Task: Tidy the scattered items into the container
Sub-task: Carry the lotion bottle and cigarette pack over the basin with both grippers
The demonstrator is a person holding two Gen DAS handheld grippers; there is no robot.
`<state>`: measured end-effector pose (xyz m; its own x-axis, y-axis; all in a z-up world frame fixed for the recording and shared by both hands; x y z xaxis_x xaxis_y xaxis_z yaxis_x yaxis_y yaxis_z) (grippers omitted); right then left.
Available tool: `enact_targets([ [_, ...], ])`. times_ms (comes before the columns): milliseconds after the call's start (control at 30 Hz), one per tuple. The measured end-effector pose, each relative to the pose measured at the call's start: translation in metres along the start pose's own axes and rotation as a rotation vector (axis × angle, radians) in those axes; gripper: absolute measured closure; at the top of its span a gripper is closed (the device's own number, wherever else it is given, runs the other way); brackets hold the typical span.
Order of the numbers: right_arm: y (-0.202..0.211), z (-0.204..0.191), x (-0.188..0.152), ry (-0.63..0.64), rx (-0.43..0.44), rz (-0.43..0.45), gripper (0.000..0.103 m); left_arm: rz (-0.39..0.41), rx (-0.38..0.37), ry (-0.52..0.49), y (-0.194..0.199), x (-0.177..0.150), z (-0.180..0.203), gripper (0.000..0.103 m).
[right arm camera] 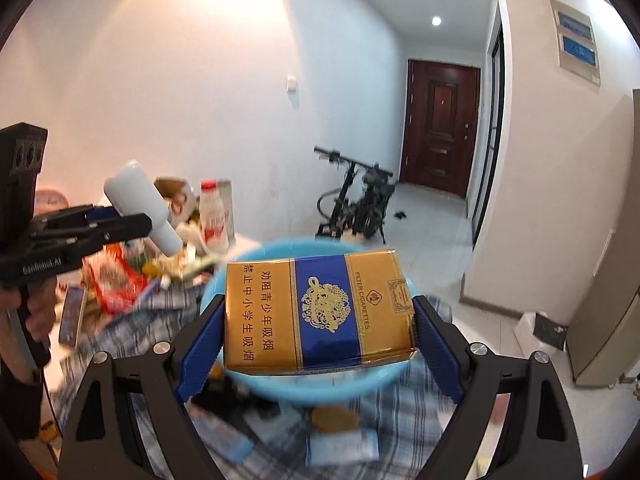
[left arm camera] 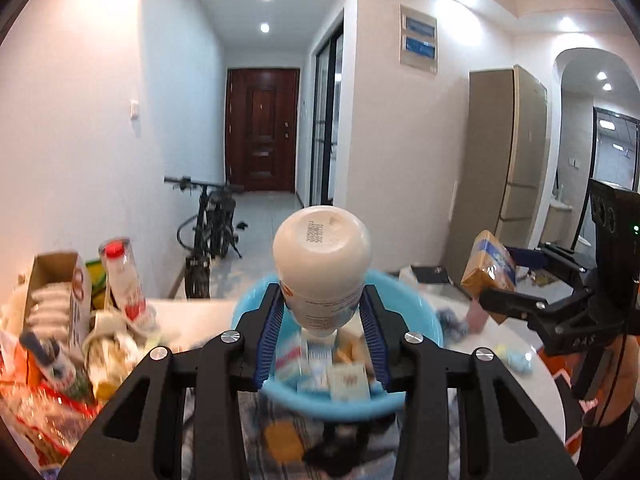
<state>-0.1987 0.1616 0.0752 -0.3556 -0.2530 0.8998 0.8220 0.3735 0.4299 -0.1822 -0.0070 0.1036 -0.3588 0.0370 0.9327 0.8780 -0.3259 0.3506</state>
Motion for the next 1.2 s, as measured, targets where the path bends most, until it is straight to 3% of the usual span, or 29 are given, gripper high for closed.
enact_targets([
  [267, -0.008, 0.001, 0.059, -0.029, 0.013, 0.113, 0.013, 0.027, -0.010, 0.031, -0.033, 0.024, -0.011, 0.065],
  [500, -0.065, 0.008, 0.040, -0.093, 0.002, 0.050, 0.013, -0.051, -0.014, 0.043, -0.083, -0.005, -0.021, 0.065],
  [733, -0.112, 0.018, 0.009, -0.116, 0.015, -0.042, 0.013, -0.102, -0.002, 0.048, -0.109, -0.024, -0.027, 0.065],
  [1200, -0.104, 0.019, 0.016, -0.092, -0.008, -0.034, 0.013, -0.130, 0.002, 0.045, -0.114, -0.026, -0.021, 0.065],
])
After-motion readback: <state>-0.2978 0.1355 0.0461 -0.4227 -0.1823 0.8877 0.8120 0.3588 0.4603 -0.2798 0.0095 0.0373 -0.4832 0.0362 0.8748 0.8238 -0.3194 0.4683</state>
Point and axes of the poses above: each gripper's, at about its wrist camera, not at the fingertips, and y roughly against the way its jaws point, z to its right, x to its top, the point moved 9 cm from there along -y, roughly the way its jaws point, and after that the axes turned 4 degrees about -x, right-handed, at the moved point
